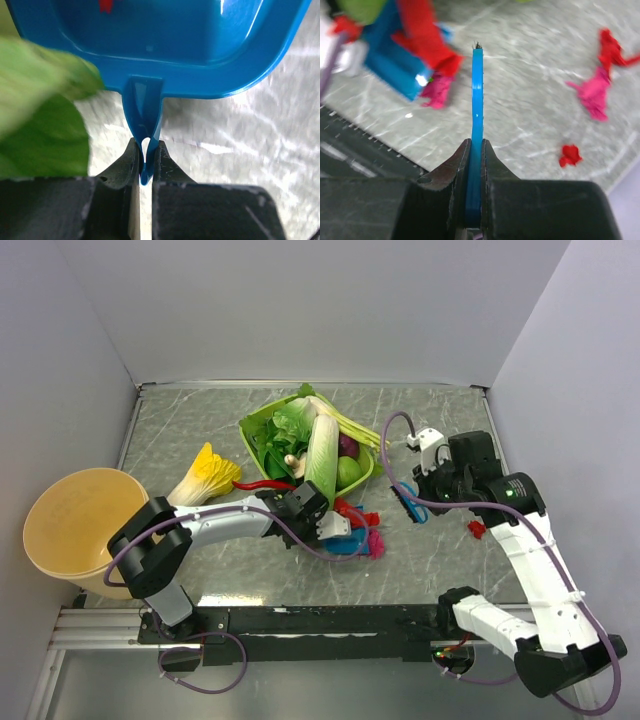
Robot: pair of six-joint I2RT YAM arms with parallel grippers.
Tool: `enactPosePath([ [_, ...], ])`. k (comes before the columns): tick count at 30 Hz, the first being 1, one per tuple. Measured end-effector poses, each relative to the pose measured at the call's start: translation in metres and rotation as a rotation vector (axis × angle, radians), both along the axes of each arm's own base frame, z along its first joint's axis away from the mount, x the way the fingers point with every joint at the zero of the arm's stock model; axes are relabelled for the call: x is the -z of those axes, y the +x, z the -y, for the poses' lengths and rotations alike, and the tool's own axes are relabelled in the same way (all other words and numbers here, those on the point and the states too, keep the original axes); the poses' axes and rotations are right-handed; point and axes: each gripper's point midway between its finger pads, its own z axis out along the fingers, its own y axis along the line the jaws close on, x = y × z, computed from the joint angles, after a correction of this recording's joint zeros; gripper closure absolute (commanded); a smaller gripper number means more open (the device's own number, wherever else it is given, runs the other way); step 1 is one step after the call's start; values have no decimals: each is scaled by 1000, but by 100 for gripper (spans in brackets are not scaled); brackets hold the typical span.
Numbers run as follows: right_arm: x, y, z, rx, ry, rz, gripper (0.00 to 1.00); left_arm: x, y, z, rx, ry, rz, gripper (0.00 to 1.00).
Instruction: Sweep away the paper scraps from the table
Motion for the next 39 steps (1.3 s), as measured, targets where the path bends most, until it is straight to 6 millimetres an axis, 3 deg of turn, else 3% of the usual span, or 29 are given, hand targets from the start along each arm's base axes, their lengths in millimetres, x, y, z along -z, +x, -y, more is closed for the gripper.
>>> enactPosePath([
  [3, 10, 5, 12, 94, -24, -11, 100, 0, -3, -13, 15, 68, -4, 99],
  [7, 38, 2, 18, 192, -24, -114, 100, -4, -3, -31, 36, 163, 0, 99],
  [13, 80, 2, 3, 270, 38, -318, 100, -2, -11, -53, 47, 263, -16, 99],
  [17, 95, 5, -13, 290, 98, -428, 100, 1, -17, -59, 58, 306, -28, 99],
  [23, 108, 14, -41, 296, 212, -544, 100, 15, -23, -50, 90, 342, -46, 99],
  [27, 112, 19, -56, 290, 285, -596, 100, 14, -12, -29, 82, 310, -29, 99],
  [33, 103, 19, -73, 266, 381, -631, 100, 17, -7, -8, 75, 243, -31, 99],
  [39, 92, 19, -73, 263, 404, -621, 100, 19, -9, -1, 63, 203, -44, 99],
])
